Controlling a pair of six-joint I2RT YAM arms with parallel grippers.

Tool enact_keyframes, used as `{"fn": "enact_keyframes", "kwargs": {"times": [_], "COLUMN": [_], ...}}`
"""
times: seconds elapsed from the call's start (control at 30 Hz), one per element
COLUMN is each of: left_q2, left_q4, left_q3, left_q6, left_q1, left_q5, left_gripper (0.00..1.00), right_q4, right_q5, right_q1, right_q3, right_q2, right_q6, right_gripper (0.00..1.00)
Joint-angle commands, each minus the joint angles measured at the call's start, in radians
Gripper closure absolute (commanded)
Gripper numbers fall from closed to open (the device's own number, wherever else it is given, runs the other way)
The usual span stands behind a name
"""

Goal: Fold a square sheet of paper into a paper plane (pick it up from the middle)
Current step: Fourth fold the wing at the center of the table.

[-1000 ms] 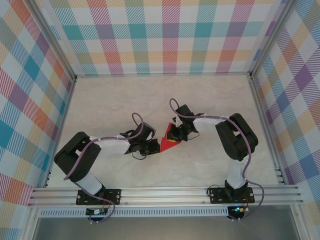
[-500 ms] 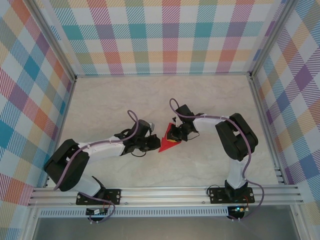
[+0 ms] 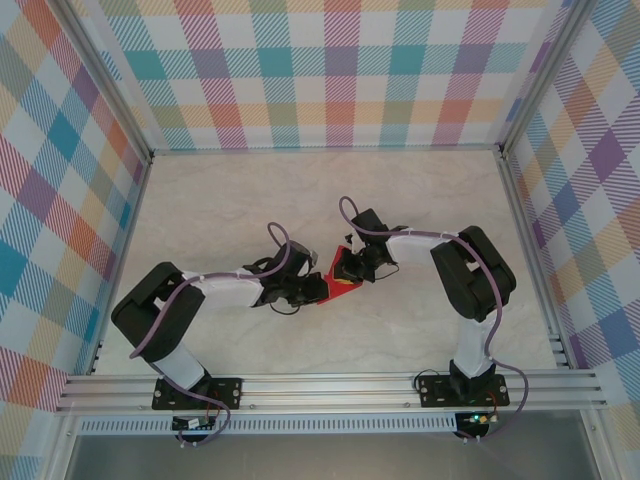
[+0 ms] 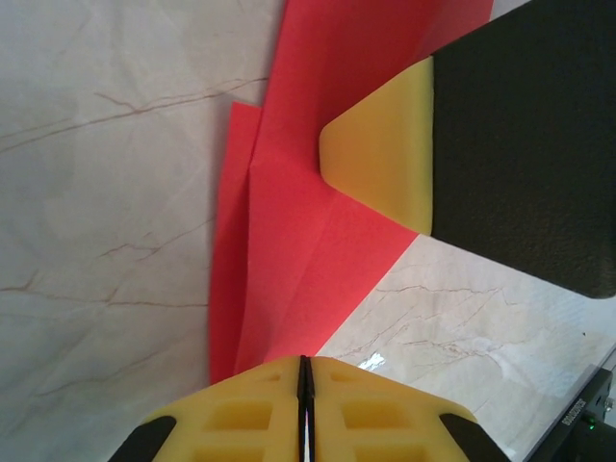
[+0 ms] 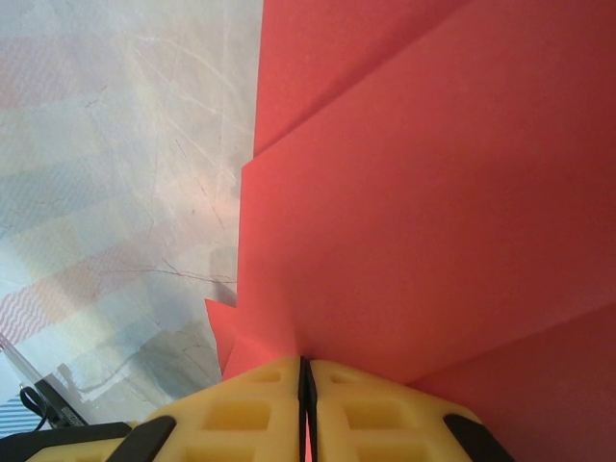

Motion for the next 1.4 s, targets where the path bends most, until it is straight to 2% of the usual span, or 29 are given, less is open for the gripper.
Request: {"fn": "enact_keyframes", "kwargs": {"times": [0.0, 0.27, 0.6, 1.03, 1.23, 1.37], "left_q2": [0.028, 0.043, 0.022, -0.052, -0.161, -0.154], "left_q4": [-0.012, -0.082, -0.094, -0.203, -0.081, 0.008], "left_q3": [0.024, 0.023, -0.06, -0.11, -0.061, -0.037], "left_q6": [-0.005, 0.008, -0.007, 0.024, 0.012, 0.001], "left_q1": [-0.009, -0.01, -0.013, -0.016, -0.016, -0.016], "left_q5": [0.015, -0.037, -0.028, -0.042, -0.065, -0.113], "left_gripper": [0.9, 0.89, 0.9, 0.91, 0.91, 0.91], "right_q4": [-0.043, -0.047, -0.054, -0.059, -0.056, -0.052], "right_q5": [0.106, 0.109, 0.11, 0.107, 0.104, 0.1], "right_q1": [-0.002, -0.002, -0.002, -0.002, -0.002, -0.002], "right_q3": [-0.018, -0.017, -0.011, -0.012, -0.01, -0.008], "right_q2": [0.075, 0.078, 0.083, 0.084, 0.08, 0.081], "right_q6": [0.01, 0.01, 0.01, 0.011, 0.011, 0.013], "right_gripper": [0.89, 0.89, 0.89, 0.89, 0.89, 0.89]}}
